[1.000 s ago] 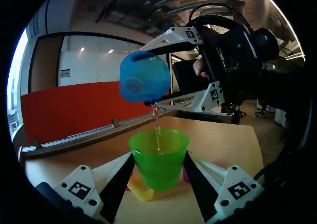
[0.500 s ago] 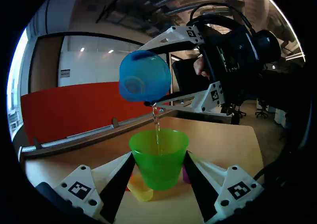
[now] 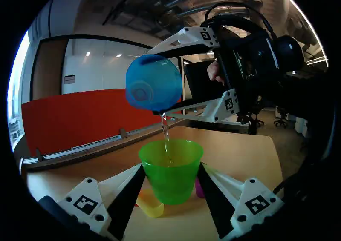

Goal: Pour water

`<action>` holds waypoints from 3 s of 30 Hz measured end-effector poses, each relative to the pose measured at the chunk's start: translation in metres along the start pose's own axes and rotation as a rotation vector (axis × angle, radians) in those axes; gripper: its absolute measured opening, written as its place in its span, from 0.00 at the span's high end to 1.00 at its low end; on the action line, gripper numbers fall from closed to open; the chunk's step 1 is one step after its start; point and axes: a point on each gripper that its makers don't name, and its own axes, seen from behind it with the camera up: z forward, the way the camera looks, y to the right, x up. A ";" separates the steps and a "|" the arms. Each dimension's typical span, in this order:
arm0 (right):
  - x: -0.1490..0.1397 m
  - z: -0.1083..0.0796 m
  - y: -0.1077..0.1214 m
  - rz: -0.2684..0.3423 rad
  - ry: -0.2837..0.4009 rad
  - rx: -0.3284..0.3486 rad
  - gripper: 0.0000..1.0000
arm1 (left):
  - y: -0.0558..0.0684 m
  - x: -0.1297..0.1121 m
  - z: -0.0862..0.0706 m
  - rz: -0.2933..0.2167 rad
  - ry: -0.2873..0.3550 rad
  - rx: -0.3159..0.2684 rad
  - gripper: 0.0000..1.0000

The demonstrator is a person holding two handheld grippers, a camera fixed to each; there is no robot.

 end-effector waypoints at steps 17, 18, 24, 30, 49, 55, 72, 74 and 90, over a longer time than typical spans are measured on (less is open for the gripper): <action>-0.003 -0.002 0.005 -0.043 -0.008 -0.013 0.10 | 0.000 0.002 0.000 0.001 0.002 0.000 0.17; -0.003 -0.002 0.006 -0.046 -0.009 -0.014 0.10 | 0.000 0.002 0.000 0.001 0.003 0.000 0.17; -0.003 -0.003 0.006 -0.061 -0.010 -0.018 0.10 | 0.001 0.003 0.000 0.001 0.004 -0.002 0.17; -0.003 -0.003 0.006 -0.079 -0.011 -0.019 0.10 | 0.000 0.002 0.000 0.000 0.004 0.000 0.17; 0.006 -0.004 0.008 -0.126 -0.009 -0.027 0.10 | -0.002 0.004 -0.003 -0.001 0.011 0.005 0.17; 0.011 -0.005 0.008 -0.154 -0.010 -0.033 0.10 | -0.002 0.005 -0.004 0.000 0.013 0.005 0.17; 0.024 -0.006 0.005 -0.178 -0.004 -0.037 0.10 | -0.003 0.006 -0.006 -0.001 0.019 0.011 0.17; 0.025 -0.007 0.005 -0.179 -0.002 -0.037 0.10 | -0.003 0.007 -0.007 -0.002 0.020 0.011 0.17; 0.025 -0.007 0.007 -0.159 0.000 -0.043 0.10 | -0.004 0.007 -0.007 -0.002 0.018 0.013 0.18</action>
